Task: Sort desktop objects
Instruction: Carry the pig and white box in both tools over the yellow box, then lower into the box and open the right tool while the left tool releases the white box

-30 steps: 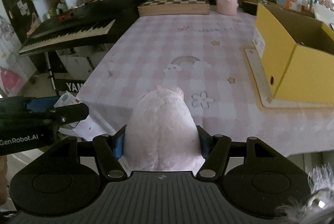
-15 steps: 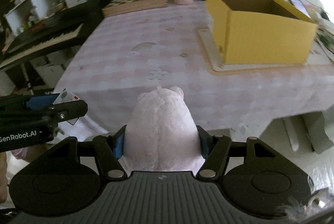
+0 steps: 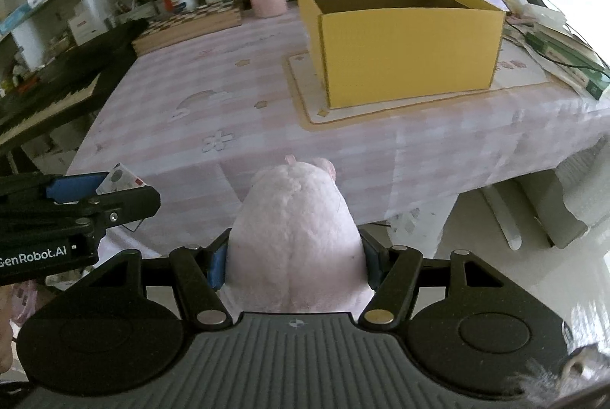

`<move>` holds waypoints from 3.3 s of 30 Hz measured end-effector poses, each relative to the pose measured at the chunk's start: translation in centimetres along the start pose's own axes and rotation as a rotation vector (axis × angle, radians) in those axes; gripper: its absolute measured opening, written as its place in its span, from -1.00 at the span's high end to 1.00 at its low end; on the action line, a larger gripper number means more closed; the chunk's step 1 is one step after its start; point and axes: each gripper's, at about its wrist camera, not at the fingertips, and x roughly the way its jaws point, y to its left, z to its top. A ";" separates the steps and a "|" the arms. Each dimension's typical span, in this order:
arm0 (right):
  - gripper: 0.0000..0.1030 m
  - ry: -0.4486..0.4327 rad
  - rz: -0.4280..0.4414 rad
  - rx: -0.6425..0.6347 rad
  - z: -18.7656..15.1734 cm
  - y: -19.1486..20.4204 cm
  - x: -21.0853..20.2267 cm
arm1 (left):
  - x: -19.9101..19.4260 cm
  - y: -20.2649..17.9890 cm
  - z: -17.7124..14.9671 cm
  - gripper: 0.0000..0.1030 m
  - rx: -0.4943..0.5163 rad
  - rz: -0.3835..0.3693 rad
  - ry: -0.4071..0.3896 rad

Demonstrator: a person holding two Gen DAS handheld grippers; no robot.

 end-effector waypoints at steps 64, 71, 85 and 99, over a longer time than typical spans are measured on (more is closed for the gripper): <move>-0.21 -0.118 0.157 -0.280 28.8 -17.7 12.9 | 21.5 -11.7 20.1 -0.07 0.062 0.219 -0.056; -0.21 0.007 0.145 -0.334 30.0 -17.4 17.6 | 24.3 -12.2 20.0 -0.08 0.074 0.237 0.040; -0.50 -0.016 0.188 -0.322 30.2 -18.4 17.7 | 22.2 -12.1 19.7 -0.71 0.014 0.328 -0.038; -0.64 -0.285 0.158 -0.264 26.4 -18.1 8.7 | 11.6 -9.9 16.3 -0.96 -0.129 0.464 -0.252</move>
